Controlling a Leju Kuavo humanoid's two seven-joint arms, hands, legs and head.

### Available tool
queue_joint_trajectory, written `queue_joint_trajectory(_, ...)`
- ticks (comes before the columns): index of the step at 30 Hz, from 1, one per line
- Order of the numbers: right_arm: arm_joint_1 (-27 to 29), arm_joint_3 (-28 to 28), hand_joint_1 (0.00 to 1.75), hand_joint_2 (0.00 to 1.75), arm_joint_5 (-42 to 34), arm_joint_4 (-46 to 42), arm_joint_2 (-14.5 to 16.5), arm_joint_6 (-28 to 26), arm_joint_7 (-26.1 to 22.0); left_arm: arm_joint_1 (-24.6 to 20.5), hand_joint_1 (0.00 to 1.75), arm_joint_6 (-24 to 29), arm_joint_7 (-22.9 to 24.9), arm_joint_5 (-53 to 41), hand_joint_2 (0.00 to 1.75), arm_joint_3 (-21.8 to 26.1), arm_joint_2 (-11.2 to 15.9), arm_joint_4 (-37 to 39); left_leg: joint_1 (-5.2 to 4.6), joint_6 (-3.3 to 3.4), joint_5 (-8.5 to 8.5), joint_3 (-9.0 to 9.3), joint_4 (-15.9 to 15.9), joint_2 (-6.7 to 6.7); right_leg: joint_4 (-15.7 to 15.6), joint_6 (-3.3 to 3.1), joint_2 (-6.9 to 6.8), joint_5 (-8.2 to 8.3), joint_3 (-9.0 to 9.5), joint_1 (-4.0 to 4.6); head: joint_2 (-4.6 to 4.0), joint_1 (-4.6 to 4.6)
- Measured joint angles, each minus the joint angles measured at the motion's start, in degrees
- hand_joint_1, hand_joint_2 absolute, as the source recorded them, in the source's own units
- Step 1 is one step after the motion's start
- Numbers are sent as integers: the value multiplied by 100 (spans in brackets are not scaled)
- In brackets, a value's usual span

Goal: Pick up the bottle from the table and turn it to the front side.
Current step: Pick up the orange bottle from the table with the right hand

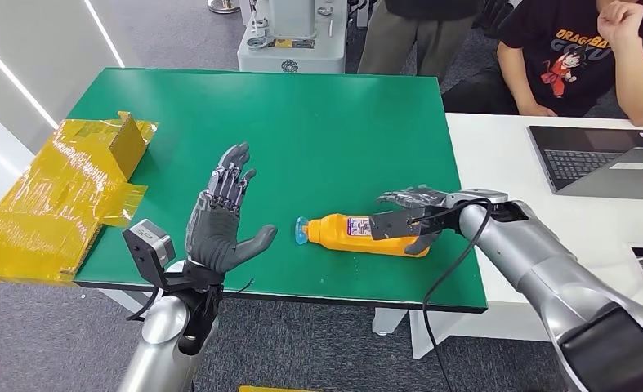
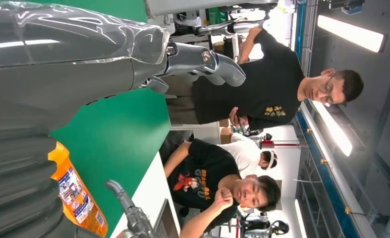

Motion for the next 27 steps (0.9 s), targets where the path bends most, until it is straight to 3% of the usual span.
queue_joint_trajectory(14,536,142,0,175,-68,149,0,-740,-87,108,0,49,0,6,175,0,11,0,0,-1,-1,1,0,3,-1,0,4,0,0,0,0,1)
queue_joint_trajectory(23,602,152,0,175,-24,163,0,-866,-144,138,0,83,1,15,175,0,13,0,1,-1,-1,3,0,4,0,0,6,0,0,0,0,0)
queue_joint_trajectory(27,601,167,154,175,5,171,0,-893,-152,139,0,85,0,23,175,0,13,0,1,-1,-1,3,0,4,0,0,6,0,0,0,0,0)
